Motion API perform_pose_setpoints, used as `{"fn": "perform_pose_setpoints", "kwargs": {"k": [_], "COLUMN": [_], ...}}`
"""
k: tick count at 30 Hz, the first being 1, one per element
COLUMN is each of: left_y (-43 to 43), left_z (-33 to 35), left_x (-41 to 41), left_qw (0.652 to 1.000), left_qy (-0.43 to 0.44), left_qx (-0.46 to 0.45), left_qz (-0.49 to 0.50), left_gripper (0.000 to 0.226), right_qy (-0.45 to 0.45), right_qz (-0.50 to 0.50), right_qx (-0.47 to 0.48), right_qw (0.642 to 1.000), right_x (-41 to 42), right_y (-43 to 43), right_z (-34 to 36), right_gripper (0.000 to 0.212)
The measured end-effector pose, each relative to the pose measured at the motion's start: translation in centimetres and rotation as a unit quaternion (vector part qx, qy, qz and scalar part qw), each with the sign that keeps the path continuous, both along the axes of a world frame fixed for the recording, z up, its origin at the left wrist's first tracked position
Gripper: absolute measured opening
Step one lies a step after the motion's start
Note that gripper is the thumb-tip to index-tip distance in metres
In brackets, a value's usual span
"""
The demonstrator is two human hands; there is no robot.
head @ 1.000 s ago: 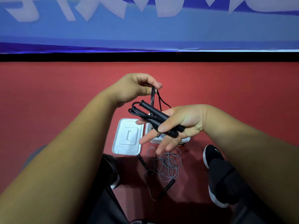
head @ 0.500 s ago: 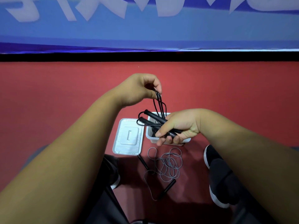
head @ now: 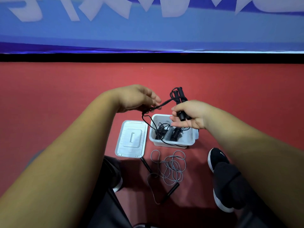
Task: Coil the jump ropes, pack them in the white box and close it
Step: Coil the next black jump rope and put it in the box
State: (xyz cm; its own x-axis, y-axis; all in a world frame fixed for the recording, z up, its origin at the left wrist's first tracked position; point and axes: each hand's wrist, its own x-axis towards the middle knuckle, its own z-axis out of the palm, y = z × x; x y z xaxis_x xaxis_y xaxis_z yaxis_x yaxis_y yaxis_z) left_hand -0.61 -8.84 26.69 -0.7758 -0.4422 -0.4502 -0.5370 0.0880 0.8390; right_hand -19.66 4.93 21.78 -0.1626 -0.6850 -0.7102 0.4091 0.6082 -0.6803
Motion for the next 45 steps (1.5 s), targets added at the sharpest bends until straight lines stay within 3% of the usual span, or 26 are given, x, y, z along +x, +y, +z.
{"fn": "perform_pose_setpoints", "kwargs": {"k": [3,6,9,11,13,15,21,26,32,38,45], "left_y": [0.3,0.4,0.3,0.3,0.6,0.7,0.7,1.0,0.5,-1.0,-0.5], "left_z": [-0.6,-0.4,-0.3,-0.3,-0.2,0.0,1.2,2.0,2.0,0.6,-1.1], "left_x": [0.3,0.3,0.2,0.2,-0.1,-0.4,-0.6,-0.2,0.6,0.6,-0.2], "left_qw": [0.996,0.994,0.997,0.998,0.998,0.998,0.99,0.988,0.993,0.987,0.977], "left_qy": [-0.038,-0.043,-0.061,-0.062,-0.042,-0.011,0.083,0.144,0.119,0.036,-0.043], "left_qx": [0.053,0.095,0.047,0.01,-0.008,-0.023,-0.1,-0.04,-0.015,-0.155,-0.208], "left_qz": [-0.067,-0.044,0.004,0.03,0.046,0.055,0.048,0.032,-0.015,-0.015,-0.039], "left_gripper": [0.027,0.03,0.03,0.029,0.027,0.022,0.018,0.022,0.019,0.012,0.005], "right_qy": [-0.005,-0.015,-0.071,-0.097,-0.108,-0.114,-0.119,-0.13,-0.158,-0.168,-0.141], "right_qz": [0.013,0.028,0.075,0.083,0.053,0.008,-0.055,-0.059,-0.069,-0.025,-0.024], "right_qx": [-0.022,-0.046,-0.088,-0.109,-0.121,-0.128,-0.121,-0.136,-0.146,-0.164,-0.145], "right_qw": [1.0,0.998,0.991,0.986,0.985,0.985,0.984,0.98,0.974,0.972,0.979], "right_x": [-0.2,-0.5,-0.6,-0.4,-0.2,-0.1,-0.6,-1.0,-1.1,-0.7,-0.7], "right_y": [0.2,0.1,0.4,0.6,0.5,0.2,-0.6,-0.8,-0.6,0.0,-0.3], "right_z": [1.0,1.3,1.9,2.2,2.2,2.1,2.1,2.0,2.7,4.1,3.9], "right_gripper": [0.006,0.012,0.01,0.026,0.055,0.07,0.084,0.074,0.031,0.011,0.015]}}
